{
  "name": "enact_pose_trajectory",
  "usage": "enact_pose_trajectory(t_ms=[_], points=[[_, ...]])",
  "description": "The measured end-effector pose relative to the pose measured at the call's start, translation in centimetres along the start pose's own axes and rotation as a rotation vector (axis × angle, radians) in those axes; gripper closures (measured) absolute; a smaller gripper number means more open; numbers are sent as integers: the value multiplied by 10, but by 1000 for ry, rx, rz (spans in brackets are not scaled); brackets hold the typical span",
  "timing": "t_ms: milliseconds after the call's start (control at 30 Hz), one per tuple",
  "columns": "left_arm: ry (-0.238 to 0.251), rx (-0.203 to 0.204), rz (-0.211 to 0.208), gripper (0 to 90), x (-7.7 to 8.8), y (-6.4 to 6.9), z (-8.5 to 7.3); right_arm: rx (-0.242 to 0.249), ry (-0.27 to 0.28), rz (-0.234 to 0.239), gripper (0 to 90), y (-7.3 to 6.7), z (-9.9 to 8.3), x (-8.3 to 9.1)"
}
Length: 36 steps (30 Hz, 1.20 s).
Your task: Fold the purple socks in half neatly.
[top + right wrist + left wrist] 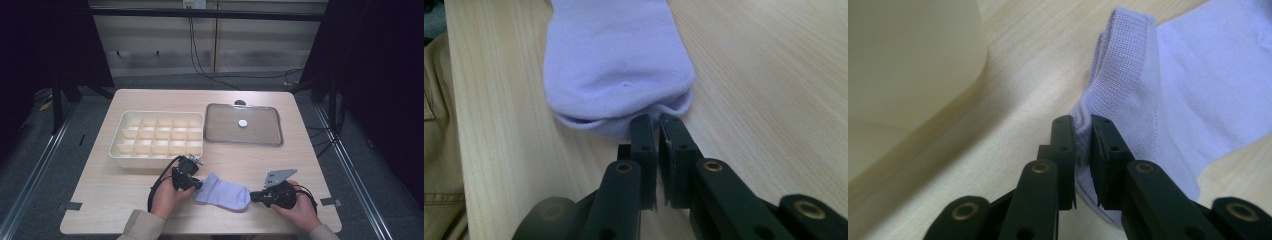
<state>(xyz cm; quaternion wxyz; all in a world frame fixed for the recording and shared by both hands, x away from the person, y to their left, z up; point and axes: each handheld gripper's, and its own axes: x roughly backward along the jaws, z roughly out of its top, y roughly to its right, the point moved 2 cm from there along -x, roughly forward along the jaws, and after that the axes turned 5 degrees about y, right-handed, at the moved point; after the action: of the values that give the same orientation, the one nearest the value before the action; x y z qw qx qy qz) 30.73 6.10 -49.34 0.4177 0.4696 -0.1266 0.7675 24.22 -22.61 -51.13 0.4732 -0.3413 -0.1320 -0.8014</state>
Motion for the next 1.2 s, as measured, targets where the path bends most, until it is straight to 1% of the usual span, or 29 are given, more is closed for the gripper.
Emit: enact_pose_trajectory(t_ms=[67,100,167,200,233,333,467,500,533,667,767,833,933,1000,1100,1167,1200], points=[[13,10,-27,821,4,0,1,1,1,-1,855,0,0,0],[14,13,-27,822,7,0,2,0,3,0,855,0,0,0],[32,18,-39,821,12,0,4,1,4,2,855,0,0,0],[30,17,-47,821,16,0,5,1,4,2,855,0,0,-1],[40,26,-52,822,18,1,5,0,5,2,855,0,0,-1],[42,28,-85,821,23,2,6,1,5,0,856,0,0,-1],[40,31,-101,821,29,4,8,4,-1,-2,856,0,1,-1],[41,38,-102,821,30,5,9,5,0,-2,857,-1,1,-1],[41,35,-103,821,31,5,9,2,2,3,857,-1,1,0],[39,38,-114,821,32,5,9,0,23,-2,857,0,2,5],[33,31,-115,821,33,4,9,-5,33,-7,843,1,2,8],[33,37,-115,821,35,4,9,-4,29,-14,836,2,1,9],[33,33,-110,821,38,2,9,-4,29,-19,842,4,0,11],[40,41,-116,821,39,2,9,-7,22,-19,863,4,-1,12],[44,45,-123,821,40,2,10,-2,-11,-16,880,3,-4,7],[45,49,-130,821,40,3,11,3,-3,-9,881,3,-3,5],[50,50,-133,821,40,4,11,0,-9,-12,881,2,-2,4]])
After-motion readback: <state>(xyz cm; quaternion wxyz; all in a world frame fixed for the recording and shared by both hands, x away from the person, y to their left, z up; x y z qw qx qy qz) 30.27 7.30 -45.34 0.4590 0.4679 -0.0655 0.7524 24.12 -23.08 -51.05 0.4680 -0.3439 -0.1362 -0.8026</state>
